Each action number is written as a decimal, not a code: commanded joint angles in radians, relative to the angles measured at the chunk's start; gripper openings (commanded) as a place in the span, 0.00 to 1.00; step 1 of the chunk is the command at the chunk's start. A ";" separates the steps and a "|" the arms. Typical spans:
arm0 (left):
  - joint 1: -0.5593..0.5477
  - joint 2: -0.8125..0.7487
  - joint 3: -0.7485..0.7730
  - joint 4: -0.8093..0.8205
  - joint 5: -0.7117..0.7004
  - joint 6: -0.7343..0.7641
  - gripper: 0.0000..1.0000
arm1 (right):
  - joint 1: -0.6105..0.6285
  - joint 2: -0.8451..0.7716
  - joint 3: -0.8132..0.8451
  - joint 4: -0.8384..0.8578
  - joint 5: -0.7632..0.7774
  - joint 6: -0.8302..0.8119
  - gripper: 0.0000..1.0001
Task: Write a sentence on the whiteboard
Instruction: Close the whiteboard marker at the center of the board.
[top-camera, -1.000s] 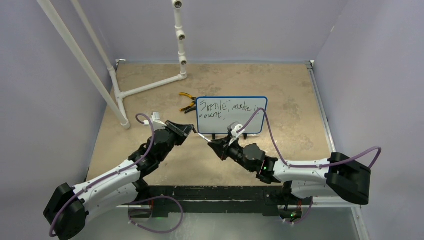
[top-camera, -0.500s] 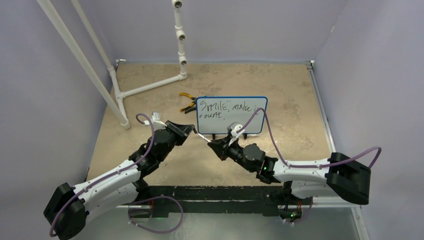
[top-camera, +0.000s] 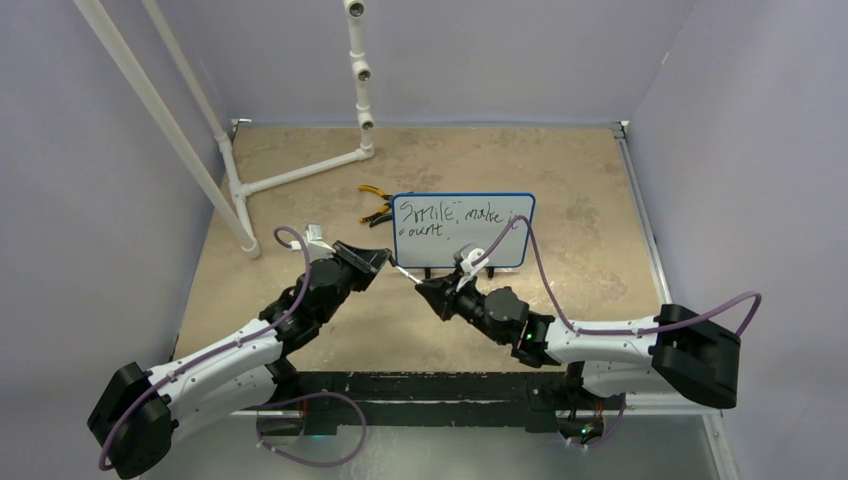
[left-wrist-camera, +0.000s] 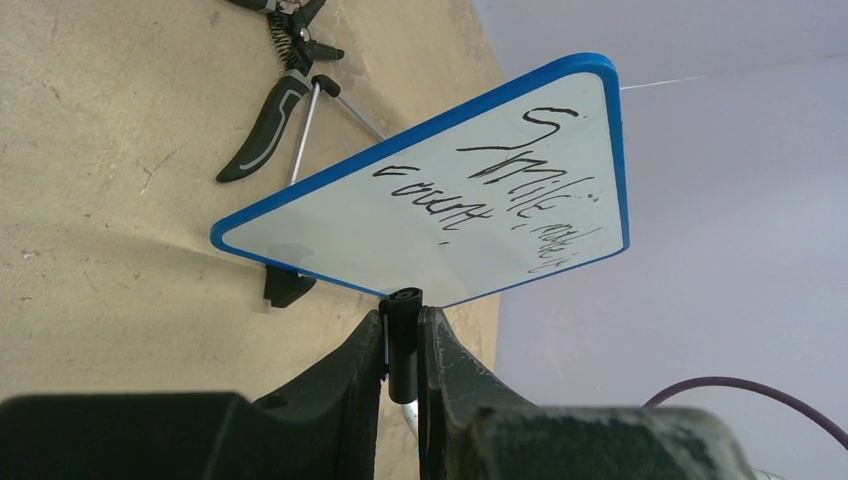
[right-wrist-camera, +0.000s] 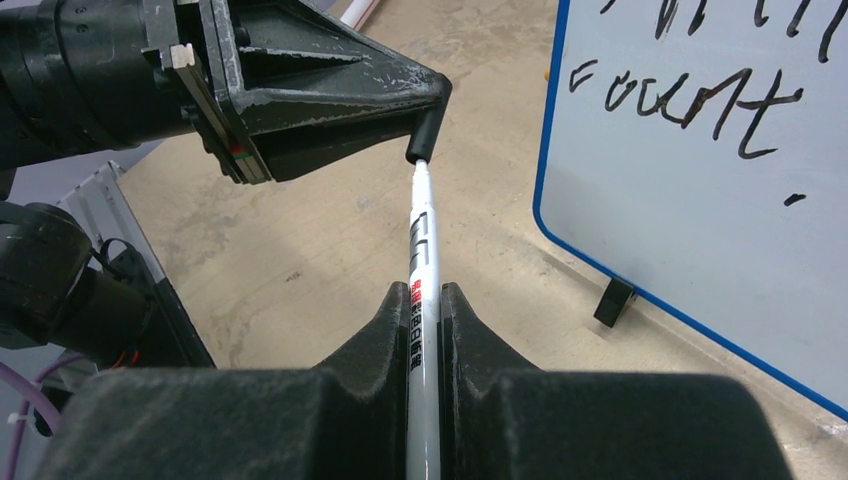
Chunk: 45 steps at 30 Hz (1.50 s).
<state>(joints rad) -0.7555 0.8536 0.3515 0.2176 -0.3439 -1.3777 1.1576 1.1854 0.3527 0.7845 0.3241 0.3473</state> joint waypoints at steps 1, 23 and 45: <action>-0.009 0.003 0.035 0.042 0.005 -0.016 0.00 | 0.004 0.004 0.045 0.021 0.034 -0.004 0.00; -0.039 0.022 0.061 0.103 0.000 0.014 0.00 | 0.006 0.042 0.111 0.116 0.177 -0.003 0.00; -0.022 0.012 0.298 -0.551 -0.082 0.370 0.41 | 0.009 -0.239 -0.012 0.056 0.273 -0.017 0.00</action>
<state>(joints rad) -0.7876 0.8268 0.5533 -0.2054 -0.4015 -1.0954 1.1641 1.0004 0.3672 0.8181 0.5468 0.3508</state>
